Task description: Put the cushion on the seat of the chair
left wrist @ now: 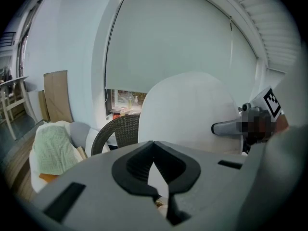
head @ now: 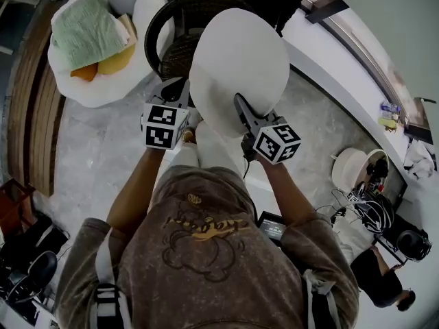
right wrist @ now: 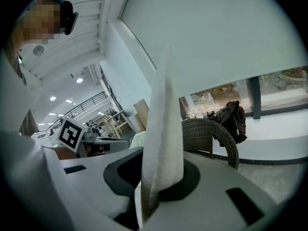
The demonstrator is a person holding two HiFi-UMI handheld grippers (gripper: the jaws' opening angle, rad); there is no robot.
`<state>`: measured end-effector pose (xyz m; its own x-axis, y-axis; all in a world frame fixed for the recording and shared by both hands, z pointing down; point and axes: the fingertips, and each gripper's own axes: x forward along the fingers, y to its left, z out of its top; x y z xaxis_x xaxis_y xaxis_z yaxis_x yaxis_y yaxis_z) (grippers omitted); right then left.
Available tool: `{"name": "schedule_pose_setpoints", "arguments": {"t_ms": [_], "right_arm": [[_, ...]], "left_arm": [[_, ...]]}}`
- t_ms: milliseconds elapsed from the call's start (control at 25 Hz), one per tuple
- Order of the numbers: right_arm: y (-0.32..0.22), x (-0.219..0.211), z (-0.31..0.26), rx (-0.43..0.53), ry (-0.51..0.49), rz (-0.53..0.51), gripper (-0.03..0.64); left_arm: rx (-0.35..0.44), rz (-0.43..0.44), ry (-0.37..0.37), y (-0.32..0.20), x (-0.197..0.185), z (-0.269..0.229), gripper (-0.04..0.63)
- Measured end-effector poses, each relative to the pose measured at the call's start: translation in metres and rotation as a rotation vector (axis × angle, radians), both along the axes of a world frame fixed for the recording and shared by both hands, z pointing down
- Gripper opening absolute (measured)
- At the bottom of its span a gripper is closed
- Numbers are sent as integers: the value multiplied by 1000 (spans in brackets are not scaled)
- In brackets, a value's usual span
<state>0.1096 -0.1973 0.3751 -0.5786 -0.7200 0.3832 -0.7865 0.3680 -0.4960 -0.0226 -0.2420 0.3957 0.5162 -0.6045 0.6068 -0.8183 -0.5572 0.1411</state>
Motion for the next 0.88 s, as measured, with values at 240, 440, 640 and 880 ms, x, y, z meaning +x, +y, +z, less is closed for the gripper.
{"name": "schedule_pose_setpoints", "arguments": {"t_ms": [240, 440, 640, 880], "right_arm": [[-17, -1, 23, -28, 8, -17, 66], [-26, -8, 47, -58, 9, -32, 66], [-34, -12, 71, -77, 10, -48, 66], [-51, -9, 92, -82, 4, -46, 66]], "left_arm": [[-27, 1, -6, -15, 1, 24, 6], [-56, -21, -7, -28, -4, 48, 6], [-77, -49, -7, -42, -4, 72, 6], [-98, -67, 25, -56, 0, 92, 6]]}}
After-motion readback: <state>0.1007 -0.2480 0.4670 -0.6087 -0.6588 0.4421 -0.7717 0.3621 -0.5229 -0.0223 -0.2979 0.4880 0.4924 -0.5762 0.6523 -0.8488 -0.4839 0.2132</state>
